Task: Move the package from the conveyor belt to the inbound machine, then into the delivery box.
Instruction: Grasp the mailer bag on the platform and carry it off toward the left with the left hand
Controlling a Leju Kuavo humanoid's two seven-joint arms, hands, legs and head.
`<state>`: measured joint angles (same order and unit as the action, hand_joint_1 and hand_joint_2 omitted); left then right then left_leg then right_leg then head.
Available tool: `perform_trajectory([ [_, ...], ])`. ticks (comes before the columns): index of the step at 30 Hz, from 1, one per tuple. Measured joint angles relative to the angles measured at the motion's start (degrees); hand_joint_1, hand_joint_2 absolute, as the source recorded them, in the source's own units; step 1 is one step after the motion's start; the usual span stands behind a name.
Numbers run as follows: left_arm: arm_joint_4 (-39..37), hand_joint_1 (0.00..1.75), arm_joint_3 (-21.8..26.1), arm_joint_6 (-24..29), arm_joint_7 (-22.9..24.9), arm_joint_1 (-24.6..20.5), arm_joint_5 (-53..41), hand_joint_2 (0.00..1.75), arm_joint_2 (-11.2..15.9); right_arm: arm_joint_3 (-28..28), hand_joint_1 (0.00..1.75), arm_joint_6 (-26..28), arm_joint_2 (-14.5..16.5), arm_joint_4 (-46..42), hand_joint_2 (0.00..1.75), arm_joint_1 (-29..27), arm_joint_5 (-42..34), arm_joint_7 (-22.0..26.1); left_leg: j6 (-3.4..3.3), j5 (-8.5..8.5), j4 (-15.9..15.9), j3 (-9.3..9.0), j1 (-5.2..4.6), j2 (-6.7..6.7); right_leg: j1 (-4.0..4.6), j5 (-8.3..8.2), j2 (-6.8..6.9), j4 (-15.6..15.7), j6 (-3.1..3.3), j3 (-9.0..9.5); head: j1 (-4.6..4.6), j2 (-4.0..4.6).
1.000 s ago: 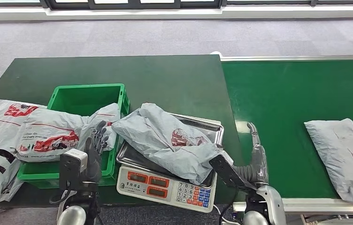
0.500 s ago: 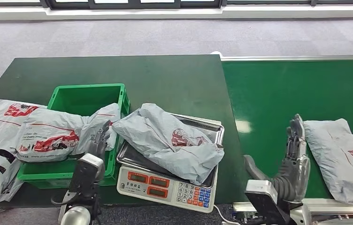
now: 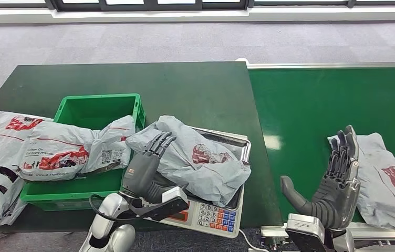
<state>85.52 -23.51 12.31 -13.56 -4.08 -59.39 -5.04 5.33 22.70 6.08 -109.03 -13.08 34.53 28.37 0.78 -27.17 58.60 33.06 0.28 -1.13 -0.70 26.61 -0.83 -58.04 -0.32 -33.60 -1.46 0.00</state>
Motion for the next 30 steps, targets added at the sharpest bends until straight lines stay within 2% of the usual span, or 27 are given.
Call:
perform_trajectory([
  [8,-2.3,0.0,-2.29,0.22,0.14,-1.44,-1.13,1.75,0.98,0.0,0.0,-0.26,0.0,0.19,1.75,0.19,-0.25,0.23,0.0,-0.01,-0.01,0.04,0.0,0.0,0.0,0.03,0.0,0.0,0.0,-0.05,0.0,0.0],
  [14,-8.08,0.0,-5.88,0.61,0.61,-6.09,-4.24,1.75,0.91,0.03,0.0,-0.74,0.06,1.99,1.75,2.31,-0.57,1.35,-0.01,0.02,0.0,0.03,-0.04,0.0,-0.04,-0.01,0.01,0.0,-0.02,-0.01,0.0,0.0],
  [22,-19.19,0.0,-12.01,-0.42,0.01,-12.89,-3.26,1.75,-1.68,0.61,0.0,-1.0,0.4,5.89,1.75,6.45,-1.06,1.8,-0.06,0.11,0.01,0.04,-0.11,-0.02,-0.12,-0.09,0.0,0.0,-0.12,-0.02,0.0,0.0],
  [27,-24.22,0.03,-14.14,-1.65,0.01,-16.64,-2.7,1.75,-3.41,0.66,0.0,-1.37,0.62,7.42,1.75,8.22,-1.44,1.61,-0.06,0.11,0.01,0.05,-0.12,-0.03,-0.13,-0.09,0.0,0.0,-0.12,-0.03,0.0,0.0],
  [30,-25.63,1.34,-14.98,-1.96,0.01,-18.05,-2.31,1.75,-4.22,0.66,0.0,-1.55,0.72,7.95,1.75,8.66,-1.57,1.4,-0.06,0.1,0.01,0.06,-0.12,-0.03,-0.13,-0.09,0.0,0.0,-0.13,-0.03,0.0,0.0],
])
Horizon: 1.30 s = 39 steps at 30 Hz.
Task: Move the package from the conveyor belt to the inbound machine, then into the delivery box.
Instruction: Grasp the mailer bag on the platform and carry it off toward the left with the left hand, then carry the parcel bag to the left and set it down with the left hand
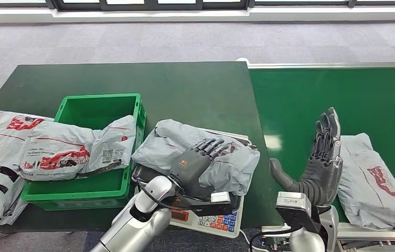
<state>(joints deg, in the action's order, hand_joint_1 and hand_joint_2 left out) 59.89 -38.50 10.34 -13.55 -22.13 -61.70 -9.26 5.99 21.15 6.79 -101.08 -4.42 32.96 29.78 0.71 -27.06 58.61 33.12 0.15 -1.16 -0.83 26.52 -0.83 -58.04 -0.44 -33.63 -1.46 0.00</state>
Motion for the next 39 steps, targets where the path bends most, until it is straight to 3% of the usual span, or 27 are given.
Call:
perform_trajectory([
  [1,-0.32,1.75,-0.27,-0.16,0.02,-0.36,0.05,1.75,-0.17,0.0,0.0,-0.04,0.01,0.12,1.75,0.08,0.0,-0.03,0.0,0.0,0.0,0.0,0.0,0.0,0.0,0.0,0.0,0.0,0.0,0.0,0.0,0.0],
  [20,-3.62,1.75,-3.27,0.22,2.11,-2.22,-2.23,1.75,0.06,0.0,0.0,-0.25,0.01,0.8,1.75,0.7,-0.03,0.2,0.0,0.0,-0.01,0.02,0.0,0.0,0.0,0.0,0.0,0.0,0.0,-0.01,0.0,0.0],
  [25,-2.67,1.75,-3.27,3.25,3.56,-2.11,-4.53,1.75,0.83,0.0,0.0,-0.15,0.01,0.74,1.75,0.46,-0.07,0.21,0.0,0.0,-0.01,0.02,0.0,0.0,0.0,0.0,0.0,0.0,0.0,-0.01,0.0,0.0],
  [28,1.04,1.75,-3.36,10.15,10.71,-1.88,-16.02,1.75,2.48,0.0,0.0,-0.27,0.01,0.58,1.75,-0.05,-0.04,0.3,0.0,0.0,-0.01,0.03,0.01,0.01,0.01,0.0,0.0,-0.01,0.0,-0.04,-0.01,0.0],
  [31,7.28,1.75,-6.13,14.56,24.88,-3.92,-23.92,1.75,6.48,0.0,0.0,-0.98,0.02,0.54,1.75,-0.41,0.09,0.28,0.04,0.04,-0.01,0.04,0.02,0.02,0.02,0.0,0.0,-0.02,0.01,-0.09,-0.01,0.0],
  [36,14.49,1.75,-15.34,15.23,40.1,-10.47,-24.05,1.75,13.29,0.01,0.0,-1.22,0.08,0.55,1.75,-0.47,0.16,0.49,0.05,0.13,-0.02,0.09,0.03,-0.03,0.03,-0.04,0.01,-0.03,0.02,-0.13,0.0,0.0],
  [39,17.15,1.75,-24.31,15.23,50.14,-17.73,-24.06,1.75,17.19,0.03,0.0,-1.07,0.24,0.64,1.75,-0.47,0.16,0.66,0.04,0.22,-0.01,0.21,0.03,-0.06,0.02,-0.11,0.03,-0.04,0.02,-0.2,0.0,0.0],
])
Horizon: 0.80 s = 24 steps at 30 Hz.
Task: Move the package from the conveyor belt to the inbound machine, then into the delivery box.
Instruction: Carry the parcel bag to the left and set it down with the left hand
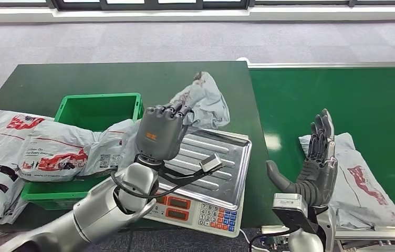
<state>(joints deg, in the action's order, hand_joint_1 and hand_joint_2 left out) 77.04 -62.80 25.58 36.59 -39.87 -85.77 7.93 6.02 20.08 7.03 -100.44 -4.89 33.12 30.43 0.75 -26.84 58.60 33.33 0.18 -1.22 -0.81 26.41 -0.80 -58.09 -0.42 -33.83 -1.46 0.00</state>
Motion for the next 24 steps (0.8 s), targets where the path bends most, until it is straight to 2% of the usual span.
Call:
perform_trajectory([
  [4,2.42,1.75,-7.2,-0.62,1.4,-6.2,-0.02,1.75,3.49,0.02,0.0,0.42,0.14,0.1,1.75,-0.1,-0.01,0.1,0.0,0.01,0.01,-0.01,-0.02,0.0,-0.02,-0.01,-0.01,0.0,0.0,-0.02,0.0,0.0],
  [9,4.03,1.75,-10.62,-0.99,1.42,-11.12,-0.02,1.75,5.84,0.03,0.0,1.07,0.16,0.09,1.75,-0.64,-0.06,0.25,0.0,0.01,0.01,0.0,-0.02,-0.01,-0.02,-0.01,-0.01,0.0,0.0,0.0,0.0,0.0],
  [16,4.45,1.75,-11.27,2.72,1.43,-10.7,-0.02,1.75,7.51,0.09,0.0,1.63,0.16,0.09,1.75,-2.02,-0.16,0.63,0.0,0.01,-0.01,0.01,-0.01,-0.01,-0.01,-0.01,-0.01,0.0,0.0,-0.01,0.0,0.0],
  [20,5.05,1.75,-10.17,0.69,1.44,-10.43,-0.02,1.75,9.45,0.74,0.0,1.15,0.19,0.1,1.75,-2.07,-0.17,0.69,0.0,0.01,-0.03,-0.01,-0.01,0.01,-0.01,-0.01,-0.02,0.0,0.0,-0.01,0.0,0.0],
  [24,1.62,1.75,-9.0,-0.52,1.44,-9.1,-0.02,1.75,10.35,1.13,0.0,0.97,0.24,0.14,1.75,-1.74,-0.16,0.57,0.0,0.03,-0.04,-0.02,-0.01,-0.02,-0.01,-0.01,0.02,0.0,0.0,0.01,0.0,0.0],
])
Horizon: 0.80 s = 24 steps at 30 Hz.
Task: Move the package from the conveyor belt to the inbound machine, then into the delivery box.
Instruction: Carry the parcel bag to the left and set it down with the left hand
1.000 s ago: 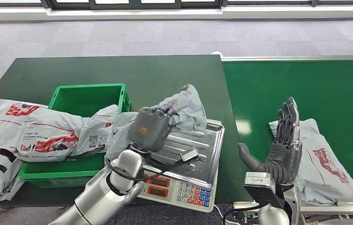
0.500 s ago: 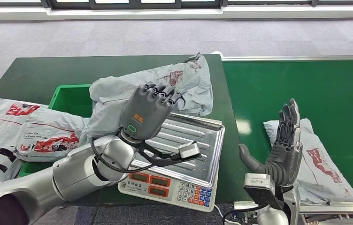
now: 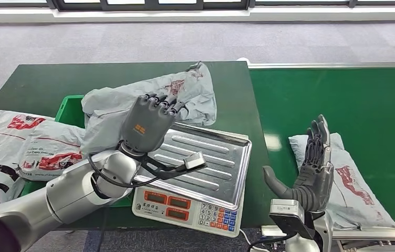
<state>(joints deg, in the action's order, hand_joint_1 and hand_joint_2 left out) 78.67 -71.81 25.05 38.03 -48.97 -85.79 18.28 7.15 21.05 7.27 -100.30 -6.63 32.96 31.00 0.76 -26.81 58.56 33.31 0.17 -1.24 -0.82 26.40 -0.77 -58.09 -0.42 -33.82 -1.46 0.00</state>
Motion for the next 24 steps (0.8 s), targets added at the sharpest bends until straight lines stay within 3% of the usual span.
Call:
perform_trajectory([
  [10,-21.06,1.75,3.08,5.27,-2.01,4.16,0.0,1.75,-3.74,0.34,0.0,-0.07,-0.01,0.04,1.75,0.78,-0.18,-0.67,0.0,0.02,0.02,0.01,-0.01,0.02,-0.01,-0.04,-0.03,0.0,0.02,-0.03,0.0,0.0],
  [24,-27.71,1.75,4.05,5.51,-2.23,4.84,0.0,1.75,-5.49,0.34,0.0,-0.08,-0.01,0.31,1.75,0.96,-0.17,-0.67,0.0,0.02,0.01,0.02,0.0,0.02,0.0,-0.04,-0.03,0.0,0.03,-0.04,0.0,0.0],
])
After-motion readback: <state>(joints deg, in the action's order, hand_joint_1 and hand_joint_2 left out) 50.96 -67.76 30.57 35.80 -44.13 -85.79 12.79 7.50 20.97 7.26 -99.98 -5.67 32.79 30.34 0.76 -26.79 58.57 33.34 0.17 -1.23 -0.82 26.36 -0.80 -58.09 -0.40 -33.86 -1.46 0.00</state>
